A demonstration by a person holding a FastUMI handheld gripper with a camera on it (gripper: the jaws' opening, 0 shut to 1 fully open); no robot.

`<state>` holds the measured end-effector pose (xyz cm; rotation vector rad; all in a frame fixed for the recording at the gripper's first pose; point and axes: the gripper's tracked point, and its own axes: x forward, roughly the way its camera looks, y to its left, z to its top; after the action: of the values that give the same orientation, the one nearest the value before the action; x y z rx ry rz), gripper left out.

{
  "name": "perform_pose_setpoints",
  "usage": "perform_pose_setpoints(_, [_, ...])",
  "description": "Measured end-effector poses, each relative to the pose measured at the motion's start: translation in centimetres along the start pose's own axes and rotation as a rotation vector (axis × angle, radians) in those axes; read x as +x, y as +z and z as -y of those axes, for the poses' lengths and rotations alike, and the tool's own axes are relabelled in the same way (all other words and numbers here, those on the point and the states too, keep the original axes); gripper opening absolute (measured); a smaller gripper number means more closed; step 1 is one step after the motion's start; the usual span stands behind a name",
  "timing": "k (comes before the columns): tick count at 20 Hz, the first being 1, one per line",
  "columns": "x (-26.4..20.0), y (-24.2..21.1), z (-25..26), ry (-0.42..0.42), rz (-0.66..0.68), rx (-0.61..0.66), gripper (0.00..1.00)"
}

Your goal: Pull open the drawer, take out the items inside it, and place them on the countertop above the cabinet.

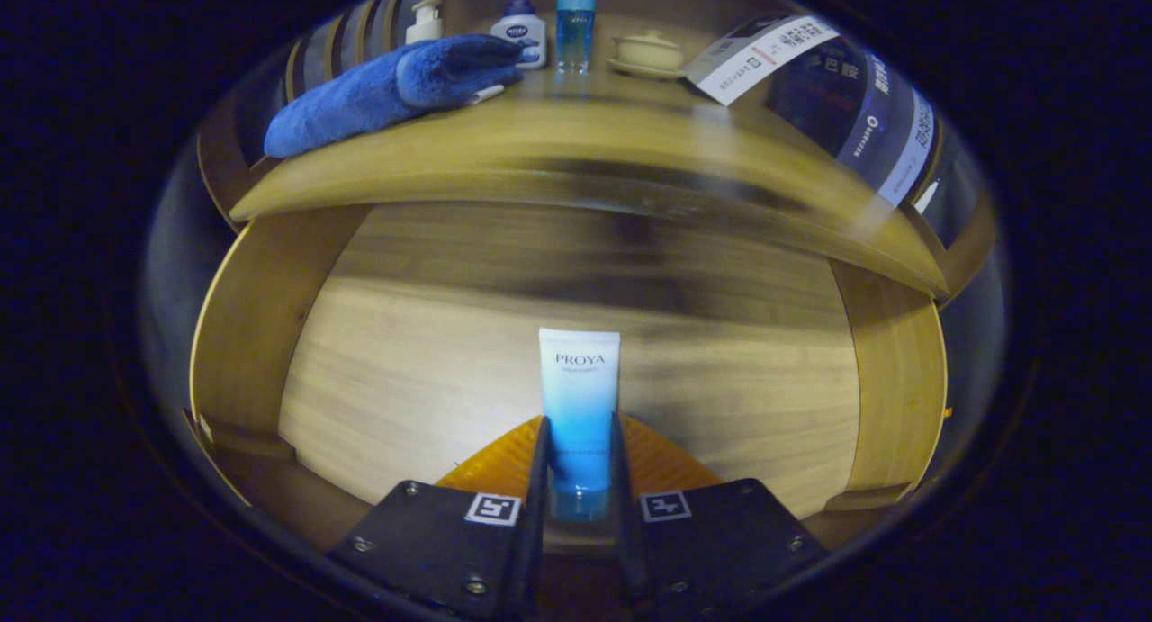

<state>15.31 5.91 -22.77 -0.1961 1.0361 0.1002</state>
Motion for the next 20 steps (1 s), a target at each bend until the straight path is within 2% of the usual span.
perform_pose_setpoints(4, [-2.9,1.3,-0.6,0.055,0.136,0.017,0.34])
perform_pose_setpoints(13, [-12.9,4.8,-1.2,0.168,0.488,0.135,0.34])
perform_pose_setpoints(20, [-21.3,10.7,-0.2,0.184,0.777,0.113,0.33])
